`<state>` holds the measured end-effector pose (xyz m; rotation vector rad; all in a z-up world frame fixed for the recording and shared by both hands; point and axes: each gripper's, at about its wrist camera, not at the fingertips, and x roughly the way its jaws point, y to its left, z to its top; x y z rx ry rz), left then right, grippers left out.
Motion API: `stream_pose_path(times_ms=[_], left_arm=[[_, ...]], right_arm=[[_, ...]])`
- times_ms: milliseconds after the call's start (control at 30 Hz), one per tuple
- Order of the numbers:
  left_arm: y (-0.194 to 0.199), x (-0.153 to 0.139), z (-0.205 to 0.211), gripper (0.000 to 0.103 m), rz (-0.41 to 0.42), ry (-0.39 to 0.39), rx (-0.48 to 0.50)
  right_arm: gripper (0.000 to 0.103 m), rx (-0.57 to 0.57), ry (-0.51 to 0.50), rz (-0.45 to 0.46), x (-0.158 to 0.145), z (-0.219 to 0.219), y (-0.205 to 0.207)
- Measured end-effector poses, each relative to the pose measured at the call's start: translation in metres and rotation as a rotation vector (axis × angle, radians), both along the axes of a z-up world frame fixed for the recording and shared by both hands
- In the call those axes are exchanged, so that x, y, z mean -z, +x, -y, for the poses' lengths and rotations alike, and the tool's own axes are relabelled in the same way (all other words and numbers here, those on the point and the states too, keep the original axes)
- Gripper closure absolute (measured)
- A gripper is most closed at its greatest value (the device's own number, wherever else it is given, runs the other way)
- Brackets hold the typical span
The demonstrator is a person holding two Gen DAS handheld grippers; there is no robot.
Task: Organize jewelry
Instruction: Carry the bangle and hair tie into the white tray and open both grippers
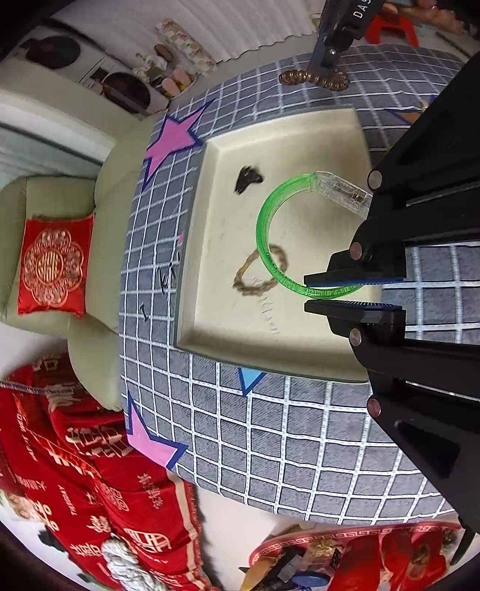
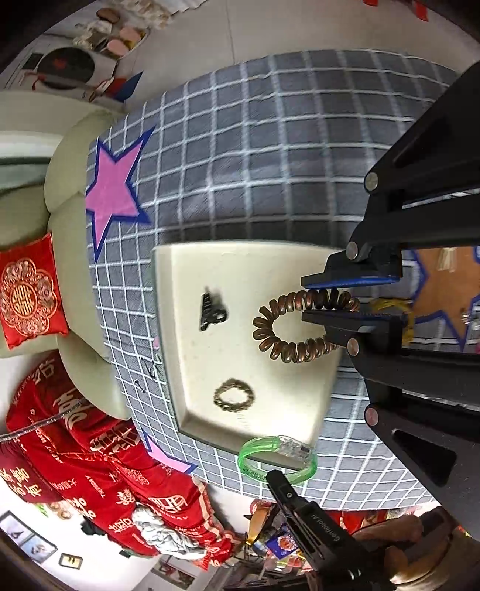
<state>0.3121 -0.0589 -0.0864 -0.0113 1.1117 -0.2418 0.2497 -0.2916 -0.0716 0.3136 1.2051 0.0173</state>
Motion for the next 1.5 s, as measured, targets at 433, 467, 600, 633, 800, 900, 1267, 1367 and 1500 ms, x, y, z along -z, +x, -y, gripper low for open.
stream_pose_path(times_ms=[433, 467, 600, 633, 800, 900, 1267, 1367, 1500], left_arm=[[0.052, 0.039, 0.014, 0.088, -0.054, 0.060, -0.053], [0.054, 0.042, 0.015, 0.088, -0.060, 0.065, -0.053], [0.060, 0.056, 0.019, 0.088, -0.085, 0.084, -0.051], [0.062, 0.060, 0.020, 0.088, -0.090, 0.090, -0.051], [0.068, 0.073, 0.025, 0.088, -0.097, 0.124, -0.045], [0.069, 0.075, 0.029, 0.088, -0.077, 0.156, -0.033], [0.067, 0.072, 0.038, 0.088, -0.061, 0.209, 0.002], [0.065, 0.068, 0.038, 0.088, -0.044, 0.211, 0.008], [0.063, 0.062, 0.036, 0.077, -0.034, 0.197, 0.011]], right_arm=[[0.091, -0.052, 0.045, -0.057, 0.037, -0.006, 0.079], [0.091, -0.059, 0.054, -0.068, 0.042, -0.009, 0.082], [0.091, -0.072, 0.078, -0.108, 0.062, -0.018, 0.090], [0.091, -0.071, 0.078, -0.118, 0.066, -0.019, 0.092], [0.091, -0.079, 0.027, -0.130, 0.080, -0.023, 0.100], [0.091, -0.081, 0.013, -0.135, 0.085, -0.023, 0.104], [0.058, -0.074, -0.005, -0.139, 0.088, -0.022, 0.104], [0.048, -0.051, 0.020, -0.111, 0.081, -0.017, 0.102], [0.048, -0.010, 0.056, -0.078, 0.068, -0.006, 0.098]])
